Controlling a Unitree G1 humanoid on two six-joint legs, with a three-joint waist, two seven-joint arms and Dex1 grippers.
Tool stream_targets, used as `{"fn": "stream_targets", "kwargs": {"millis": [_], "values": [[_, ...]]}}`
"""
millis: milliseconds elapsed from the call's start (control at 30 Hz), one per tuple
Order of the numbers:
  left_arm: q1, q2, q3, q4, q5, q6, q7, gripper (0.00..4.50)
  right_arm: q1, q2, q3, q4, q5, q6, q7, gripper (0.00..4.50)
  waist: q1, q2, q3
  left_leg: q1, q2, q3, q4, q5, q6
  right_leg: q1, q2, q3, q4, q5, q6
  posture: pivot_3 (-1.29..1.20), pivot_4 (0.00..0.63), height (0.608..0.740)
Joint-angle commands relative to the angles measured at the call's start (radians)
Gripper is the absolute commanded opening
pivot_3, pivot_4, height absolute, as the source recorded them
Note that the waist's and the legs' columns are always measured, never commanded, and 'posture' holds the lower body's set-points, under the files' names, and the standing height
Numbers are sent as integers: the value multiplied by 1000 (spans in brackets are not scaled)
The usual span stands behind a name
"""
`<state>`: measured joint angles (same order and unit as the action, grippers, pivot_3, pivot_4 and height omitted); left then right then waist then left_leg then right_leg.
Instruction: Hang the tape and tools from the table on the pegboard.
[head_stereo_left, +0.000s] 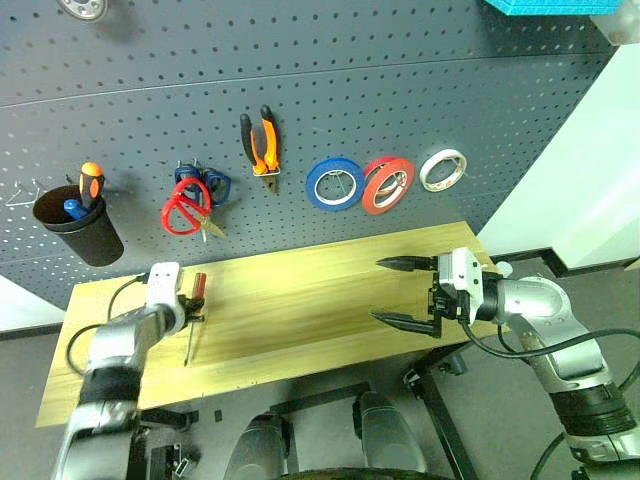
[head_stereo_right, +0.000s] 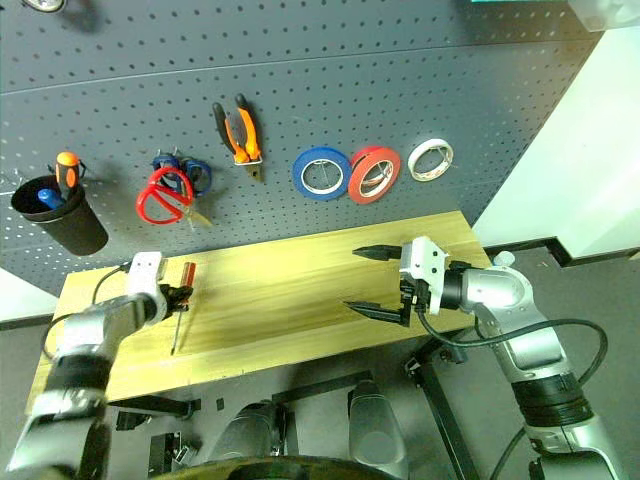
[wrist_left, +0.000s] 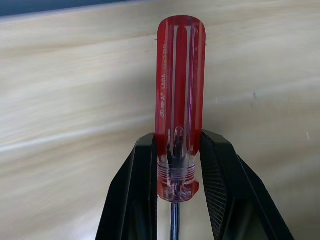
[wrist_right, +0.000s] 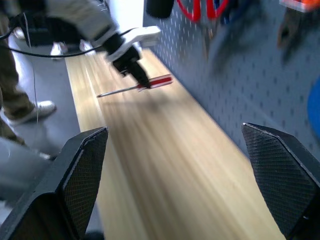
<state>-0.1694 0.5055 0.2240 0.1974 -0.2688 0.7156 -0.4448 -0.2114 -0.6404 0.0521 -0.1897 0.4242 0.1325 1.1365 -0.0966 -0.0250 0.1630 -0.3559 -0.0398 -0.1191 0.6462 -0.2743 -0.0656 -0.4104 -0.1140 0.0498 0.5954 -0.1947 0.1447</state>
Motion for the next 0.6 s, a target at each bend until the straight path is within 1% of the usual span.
{"fn": "stream_targets", "kwargs": {"millis": [33,67,133,200,267,367,433,533,600], "values": [[169,47,119,-300,-102,-141,-146,851,-85,30,-13,-52,66,25,-2,4500,3,0,0,0,0,0,1,0,0,0,0,0,0,-3,0,-95,107,740],[205,54,136,-330,-108,-179,-166,851,-99,37,-14,-51,77,32,-2,4500,8,0,0,0,0,0,1,0,0,1,0,0,-1,-3,0,-91,105,740],[280,52,206,-376,-139,-335,-247,851,-140,53,-22,-50,109,62,-9,4500,23,0,0,0,0,0,1,0,0,1,0,0,-2,-4,-1,-79,103,740],[321,46,305,-429,-243,-421,-343,851,-171,63,-23,-51,132,81,-9,4500,31,0,0,0,0,0,0,0,0,1,0,0,-2,-4,-2,-69,103,740],[310,44,397,-448,-361,-451,-396,851,-187,67,-19,-48,137,87,-3,4500,40,0,0,-2,0,0,0,0,0,0,0,-1,-2,-4,-2,-62,101,740],[228,73,509,-430,-487,-466,-394,851,-199,77,-10,-44,134,85,-1,4500,54,0,0,-1,0,0,0,0,0,0,0,-1,-2,-5,-2,-59,98,740],[153,107,559,-423,-546,-469,-373,851,-208,89,-6,-49,137,87,-4,4500,55,0,0,-1,0,0,0,0,0,0,0,-1,-2,-4,-2,-59,97,740],[37,152,602,-396,-598,-486,-343,851,-224,105,-7,-68,155,101,-15,4500,52,0,0,-1,0,0,1,0,0,1,0,-1,-3,-4,-2,-59,97,740],[-36,186,612,-346,-595,-511,-334,851,-237,120,-13,-79,175,112,-24,4500,52,0,0,-1,0,0,1,0,1,1,0,-1,-2,-4,-2,-71,92,740]]}}
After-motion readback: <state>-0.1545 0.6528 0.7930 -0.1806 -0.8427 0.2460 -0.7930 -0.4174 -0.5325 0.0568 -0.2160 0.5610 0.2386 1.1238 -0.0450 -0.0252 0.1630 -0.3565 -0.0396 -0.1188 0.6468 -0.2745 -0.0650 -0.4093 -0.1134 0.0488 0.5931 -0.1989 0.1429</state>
